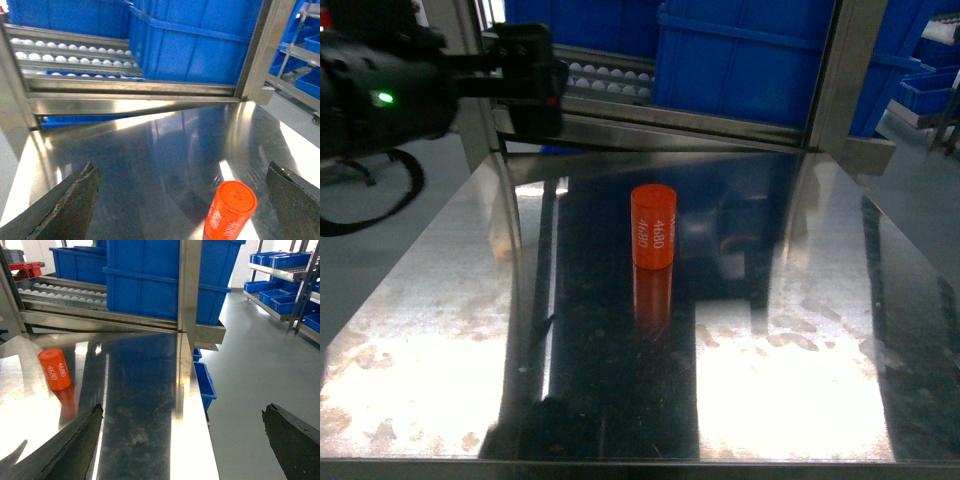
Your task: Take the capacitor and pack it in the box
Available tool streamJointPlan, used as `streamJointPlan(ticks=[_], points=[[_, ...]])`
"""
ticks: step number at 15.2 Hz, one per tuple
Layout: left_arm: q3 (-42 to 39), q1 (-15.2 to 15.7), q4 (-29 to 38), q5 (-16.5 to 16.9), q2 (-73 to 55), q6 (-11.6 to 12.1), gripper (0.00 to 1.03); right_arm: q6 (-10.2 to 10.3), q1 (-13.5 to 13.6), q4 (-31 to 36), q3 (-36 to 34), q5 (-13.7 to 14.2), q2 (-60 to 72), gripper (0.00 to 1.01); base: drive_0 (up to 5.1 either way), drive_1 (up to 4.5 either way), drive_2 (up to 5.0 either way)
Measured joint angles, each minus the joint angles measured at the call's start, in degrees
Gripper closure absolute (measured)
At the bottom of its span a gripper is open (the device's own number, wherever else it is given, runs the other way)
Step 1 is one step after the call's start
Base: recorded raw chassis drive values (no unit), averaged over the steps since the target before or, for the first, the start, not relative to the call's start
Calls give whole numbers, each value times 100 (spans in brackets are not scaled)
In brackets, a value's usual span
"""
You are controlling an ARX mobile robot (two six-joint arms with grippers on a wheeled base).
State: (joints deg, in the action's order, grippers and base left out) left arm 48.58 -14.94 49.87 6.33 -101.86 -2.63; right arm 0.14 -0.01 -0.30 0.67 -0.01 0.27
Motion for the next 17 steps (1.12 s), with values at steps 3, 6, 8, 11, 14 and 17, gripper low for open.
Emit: streamJointPlan(ticks=[3,6,8,11,14,17], points=[[647,-610,39,79,-1097,-146,5,0,0,0,0,0,0,3,0,0,0],[1126,-835,-46,52,-1766,-131,5,0,0,0,0,-2,0,3,0,0,0],[1493,-848,-146,26,-2356,-151,5,0,0,0,0,0,0,3,0,0,0],[2343,-815,-509,-35,-3230,-168,5,0,0,0,0,-2,0,3,0,0,0],[2914,-811,-1152,-48,-3582,-197,11,0,0,0,0,0,0,3,0,0,0],[2833,-833,-1239,-83,-3471,-221,49,0,0,0,0,0,0,3,0,0,0]])
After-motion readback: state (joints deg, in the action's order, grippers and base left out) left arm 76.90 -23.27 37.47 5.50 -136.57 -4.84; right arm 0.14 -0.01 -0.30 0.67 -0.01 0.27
